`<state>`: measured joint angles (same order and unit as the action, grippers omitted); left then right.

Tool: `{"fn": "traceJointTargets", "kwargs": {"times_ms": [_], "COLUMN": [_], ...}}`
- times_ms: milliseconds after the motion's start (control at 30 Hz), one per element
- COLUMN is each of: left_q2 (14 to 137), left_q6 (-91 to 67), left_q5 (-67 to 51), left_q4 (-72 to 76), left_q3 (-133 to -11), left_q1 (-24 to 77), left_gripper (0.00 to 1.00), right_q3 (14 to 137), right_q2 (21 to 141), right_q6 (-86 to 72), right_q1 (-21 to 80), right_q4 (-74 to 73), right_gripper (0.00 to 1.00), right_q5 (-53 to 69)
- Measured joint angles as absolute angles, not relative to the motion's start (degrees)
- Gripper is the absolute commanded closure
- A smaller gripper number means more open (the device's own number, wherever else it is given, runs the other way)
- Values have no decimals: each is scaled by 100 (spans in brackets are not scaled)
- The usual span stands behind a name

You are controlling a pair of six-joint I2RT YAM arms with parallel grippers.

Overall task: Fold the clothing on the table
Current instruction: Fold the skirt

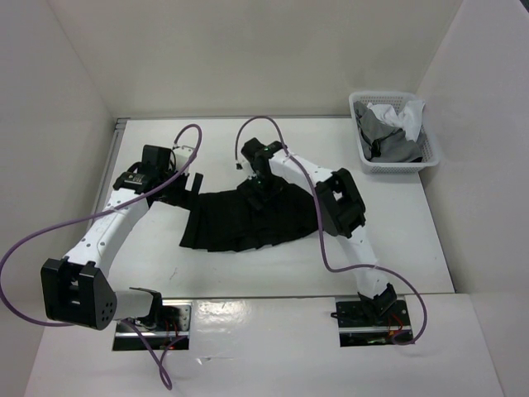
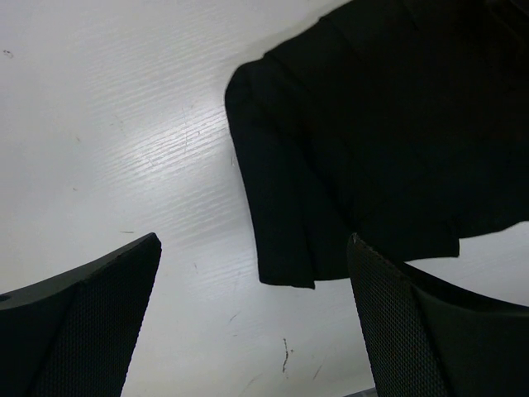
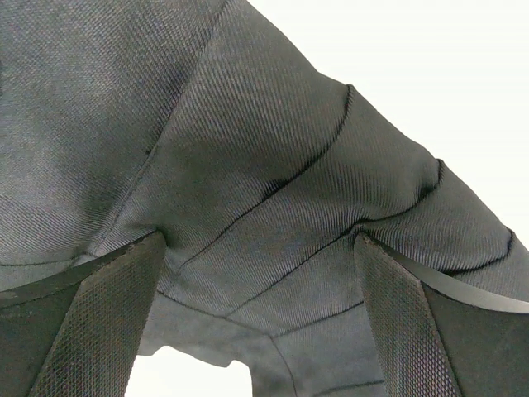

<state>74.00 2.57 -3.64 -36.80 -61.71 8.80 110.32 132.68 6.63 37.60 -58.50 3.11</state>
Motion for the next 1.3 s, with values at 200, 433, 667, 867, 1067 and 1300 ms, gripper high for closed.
{"fn": "traceJointTargets", "kwargs": {"times_ms": [200,433,667,867,1067,1300], "left_q2": [7395,7395,7478,8670,10033,11338], "left_q6": [248,242,279,751,1205,1494], "left_q5": [-364,-362,-344,-1162,-2351,-3691], "left_q4": [-3680,-3680,-3566,-3400,-3190,-3173], "left_q3": [-6171,-6171,-6147,-6598,-7214,-7907], "left_q1": [880,880,821,-200,-1074,-1328], "left_gripper": [1,1,1,9,16,17], "right_q3": [11817,12746,13216,12851,12372,12068], "right_q2": [13712,14271,14543,14374,14138,13981], "right_q6": [926,1243,1520,1691,1817,1922], "right_q1": [3706,3634,3612,3605,3586,3573], "right_q4": [-5448,-5122,-5081,-4810,-4421,-4182], "right_gripper": [1,1,1,1,1,1], "right_q5": [281,408,633,779,886,976]}}
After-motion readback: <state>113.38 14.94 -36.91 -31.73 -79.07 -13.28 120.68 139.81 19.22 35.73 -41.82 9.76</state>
